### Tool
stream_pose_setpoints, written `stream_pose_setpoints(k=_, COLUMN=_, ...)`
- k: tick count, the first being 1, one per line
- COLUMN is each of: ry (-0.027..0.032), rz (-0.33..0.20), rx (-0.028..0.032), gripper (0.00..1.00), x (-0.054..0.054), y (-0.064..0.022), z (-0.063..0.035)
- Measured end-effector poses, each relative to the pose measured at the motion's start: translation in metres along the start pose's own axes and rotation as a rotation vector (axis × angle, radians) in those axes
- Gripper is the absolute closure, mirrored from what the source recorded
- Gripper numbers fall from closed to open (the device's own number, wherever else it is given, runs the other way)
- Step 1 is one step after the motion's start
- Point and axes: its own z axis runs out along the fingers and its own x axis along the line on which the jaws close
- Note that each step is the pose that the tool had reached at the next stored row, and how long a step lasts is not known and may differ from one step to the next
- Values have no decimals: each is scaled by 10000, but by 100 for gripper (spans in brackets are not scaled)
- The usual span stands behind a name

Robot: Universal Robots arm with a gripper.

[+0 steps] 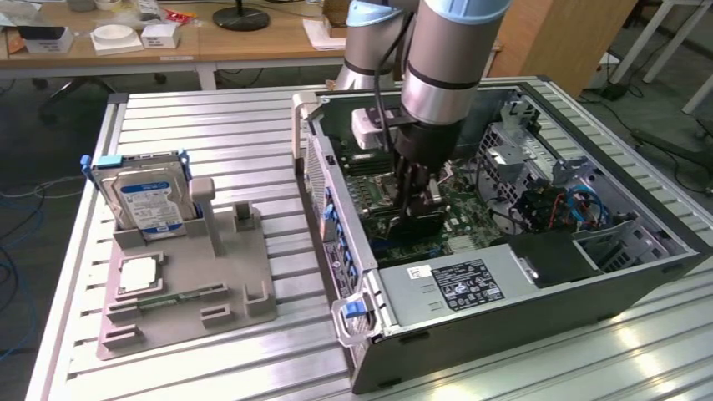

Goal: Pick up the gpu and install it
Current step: 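Insert the gpu into the slot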

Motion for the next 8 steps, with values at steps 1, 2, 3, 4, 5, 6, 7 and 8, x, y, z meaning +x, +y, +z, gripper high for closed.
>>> stream_pose_setpoints(k=1, ry=-1, rz=0, rx=0, gripper=67, x=0, y=-1, z=-27)
stream_pose_setpoints(k=2, ry=-1, rz=0, rx=0, gripper=67, x=-1, y=-1, z=-59)
stream_pose_setpoints(k=3, ry=1, rz=0, rx=1, gripper=67, x=-1, y=-2, z=-79)
stream_pose_setpoints(k=4, ry=-3, rz=0, rx=3, gripper=67, x=-1, y=-2, z=-81)
stream_pose_setpoints(k=5, ry=-3, rz=0, rx=2, gripper=69, x=-1, y=-2, z=-81)
stream_pose_setpoints(k=6, ry=-3, rz=0, rx=2, gripper=69, x=-1, y=-2, z=-81)
stream_pose_setpoints(k=7, ry=-2, rz=0, rx=2, gripper=75, x=-1, y=-2, z=-81)
stream_pose_setpoints(k=8, ry=-2, rz=0, rx=2, gripper=75, x=-1, y=-2, z=-81)
